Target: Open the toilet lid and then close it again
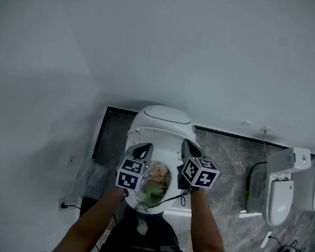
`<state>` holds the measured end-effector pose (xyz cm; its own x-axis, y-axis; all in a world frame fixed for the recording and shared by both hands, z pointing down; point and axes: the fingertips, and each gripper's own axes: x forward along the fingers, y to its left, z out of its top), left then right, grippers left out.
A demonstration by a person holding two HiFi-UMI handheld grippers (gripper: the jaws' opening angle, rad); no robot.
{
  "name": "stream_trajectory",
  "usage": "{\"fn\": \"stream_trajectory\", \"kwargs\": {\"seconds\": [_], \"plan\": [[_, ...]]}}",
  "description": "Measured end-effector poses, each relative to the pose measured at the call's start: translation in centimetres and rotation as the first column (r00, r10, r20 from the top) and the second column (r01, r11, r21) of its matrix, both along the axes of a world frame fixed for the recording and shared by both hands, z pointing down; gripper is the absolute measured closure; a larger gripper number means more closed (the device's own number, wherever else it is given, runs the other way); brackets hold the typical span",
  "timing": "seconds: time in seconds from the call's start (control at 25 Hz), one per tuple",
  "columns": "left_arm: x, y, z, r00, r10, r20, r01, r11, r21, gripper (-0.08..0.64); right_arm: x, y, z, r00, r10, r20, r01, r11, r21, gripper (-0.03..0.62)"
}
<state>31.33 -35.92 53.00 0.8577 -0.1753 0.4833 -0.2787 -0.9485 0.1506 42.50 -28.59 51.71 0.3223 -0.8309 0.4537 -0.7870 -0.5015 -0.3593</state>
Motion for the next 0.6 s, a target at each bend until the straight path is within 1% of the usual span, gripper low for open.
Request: {"fn": "stream_trajectory", "kwargs": {"seconds": [0.2,0.44,0.6], "plan": [[-0.1,-0.7,-0.6,0.999,-0.046,0.002,0.046,0.999,0.008,0.551,1.7,-1.5,0.2,0.999,-0.043,-0.004,0.043,0.999,-0.008,0.581],[-0.4,-0.6,-1.0,0.995,-0.092,0.029,0.091,0.996,0.014,0.551,4.3,-2.7,0.6,0.996,-0.087,-0.004,0.087,0.996,-0.023,0.581],[-0.6,-0.6,-1.4,0.992,-0.113,0.048,0.112,0.993,0.022,0.551,5.5,-3.4,0.0,0.992,-0.126,-0.008,0.126,0.992,-0.012,0.582]]}}
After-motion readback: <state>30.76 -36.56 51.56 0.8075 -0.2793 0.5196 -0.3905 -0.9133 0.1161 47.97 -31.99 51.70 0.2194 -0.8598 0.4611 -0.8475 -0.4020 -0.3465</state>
